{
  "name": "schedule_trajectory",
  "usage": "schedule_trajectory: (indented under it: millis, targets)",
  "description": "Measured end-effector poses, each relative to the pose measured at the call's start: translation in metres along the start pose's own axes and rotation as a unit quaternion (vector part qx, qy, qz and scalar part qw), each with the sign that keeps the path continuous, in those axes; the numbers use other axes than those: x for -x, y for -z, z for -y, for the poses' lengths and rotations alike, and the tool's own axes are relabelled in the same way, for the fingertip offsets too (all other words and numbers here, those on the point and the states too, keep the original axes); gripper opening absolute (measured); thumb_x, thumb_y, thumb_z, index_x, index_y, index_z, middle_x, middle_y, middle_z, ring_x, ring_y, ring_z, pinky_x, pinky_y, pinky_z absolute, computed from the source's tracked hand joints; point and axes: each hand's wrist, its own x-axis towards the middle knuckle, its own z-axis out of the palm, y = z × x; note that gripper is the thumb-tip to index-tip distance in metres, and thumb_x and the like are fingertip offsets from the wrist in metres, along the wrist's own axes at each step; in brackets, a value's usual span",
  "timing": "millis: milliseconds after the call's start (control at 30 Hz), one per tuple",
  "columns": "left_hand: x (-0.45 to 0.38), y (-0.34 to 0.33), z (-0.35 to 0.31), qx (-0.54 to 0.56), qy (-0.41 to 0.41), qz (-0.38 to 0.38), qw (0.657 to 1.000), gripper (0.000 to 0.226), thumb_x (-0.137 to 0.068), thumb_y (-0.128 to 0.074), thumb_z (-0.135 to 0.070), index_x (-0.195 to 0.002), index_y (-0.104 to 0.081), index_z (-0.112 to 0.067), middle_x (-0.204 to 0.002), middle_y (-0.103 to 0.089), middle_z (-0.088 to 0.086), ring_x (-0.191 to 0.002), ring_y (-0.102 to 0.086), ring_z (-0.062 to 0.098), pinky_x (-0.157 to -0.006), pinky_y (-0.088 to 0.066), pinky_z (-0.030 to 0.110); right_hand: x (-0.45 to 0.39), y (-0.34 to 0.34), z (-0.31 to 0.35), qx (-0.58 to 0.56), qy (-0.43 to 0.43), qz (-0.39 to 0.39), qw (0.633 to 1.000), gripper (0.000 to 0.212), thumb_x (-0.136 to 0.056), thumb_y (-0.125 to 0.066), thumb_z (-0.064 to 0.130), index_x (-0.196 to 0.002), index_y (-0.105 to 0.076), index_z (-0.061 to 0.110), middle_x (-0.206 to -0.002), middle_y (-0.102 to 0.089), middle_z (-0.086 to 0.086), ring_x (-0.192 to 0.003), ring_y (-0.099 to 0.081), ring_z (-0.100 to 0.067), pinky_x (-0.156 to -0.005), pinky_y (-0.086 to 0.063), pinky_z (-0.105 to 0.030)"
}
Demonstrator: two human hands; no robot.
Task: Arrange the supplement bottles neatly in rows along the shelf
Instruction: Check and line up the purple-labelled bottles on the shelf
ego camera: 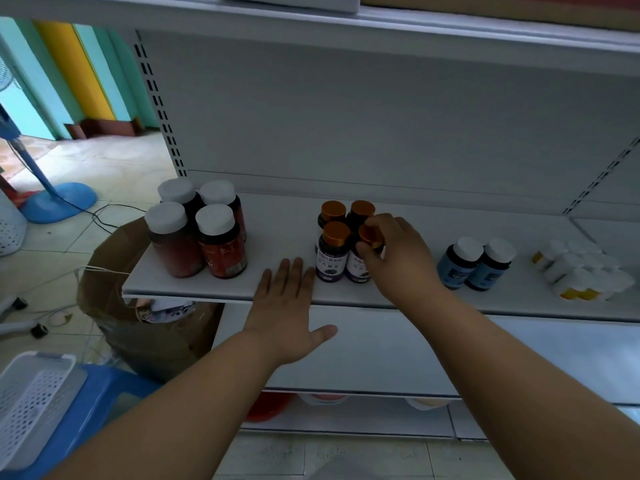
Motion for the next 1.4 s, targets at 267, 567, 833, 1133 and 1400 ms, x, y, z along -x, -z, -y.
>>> schedule_trajectory:
  millis: [267, 567, 833, 1133, 1400]
  targets:
    - [0.027, 0.029, 0.0, 0.163, -0.02, -0.059, 0.985, 0.113, -0.07, -0.013, -0.088, -0.158, -0.007, -0.018, -0.166, -0.01, 0.003, -0.152, -0.007, 0.021, -0.123, -0.001, 0.045, 0.035, 0.032, 0.039, -0.213, -0.084, -0.048, 0.972, 0.018, -0.092, -0.058, 0.025, -0.11, -0.06, 0.028, -0.1, -0.061, 0.008, -0.093, -0.057, -0.004, -0.078, -0.05, -0.027]
    - [0.092, 0.059, -0.014, 0.517, 0.009, -0.156, 0.841, 0.036, -0.087, -0.071, -0.042, -0.118, -0.052, -0.041, -0.108, -0.061, -0.023, -0.101, -0.054, -0.011, -0.082, -0.043, 0.012, 0.06, 0.034, 0.093, -0.384, -0.141, -0.002, 0.912, 0.016, -0.094, -0.057, 0.023, -0.109, -0.061, 0.028, -0.103, -0.066, 0.007, -0.094, -0.065, -0.004, -0.077, -0.055, -0.024]
    - [0.117, 0.077, -0.006, 0.65, 0.003, -0.076, 0.756, 0.047, -0.089, -0.066, -0.046, -0.129, -0.045, -0.036, -0.113, -0.071, -0.015, -0.103, -0.065, 0.0, -0.092, -0.05, 0.027, 0.06, 0.054, 0.109, -0.505, -0.16, 0.043, 0.847, 0.023, -0.092, -0.06, 0.013, -0.114, -0.06, 0.02, -0.107, -0.067, -0.005, -0.092, -0.067, -0.014, -0.075, -0.054, -0.026]
    - [0.129, 0.078, 0.004, 0.687, -0.024, -0.079, 0.722, 0.029, -0.099, -0.05, -0.044, -0.125, -0.055, -0.033, -0.104, -0.072, -0.015, -0.094, -0.066, 0.003, -0.079, -0.05, 0.014, 0.058, 0.054, 0.119, -0.552, -0.193, 0.11, 0.804, 0.027, -0.094, -0.057, 0.015, -0.12, -0.06, 0.007, -0.109, -0.07, -0.012, -0.093, -0.066, -0.018, -0.072, -0.052, -0.024]
    - [0.128, 0.075, 0.005, 0.749, -0.054, -0.03, 0.659, 0.048, -0.09, -0.051, -0.05, -0.129, -0.051, -0.022, -0.108, -0.074, 0.002, -0.097, -0.069, 0.02, -0.087, -0.053, 0.036, 0.06, 0.053, 0.128, -0.549, -0.196, 0.123, 0.803, 0.045, -0.086, -0.066, 0.034, -0.116, -0.058, 0.0, -0.104, -0.068, -0.016, -0.094, -0.064, -0.027, -0.085, -0.054, -0.036]
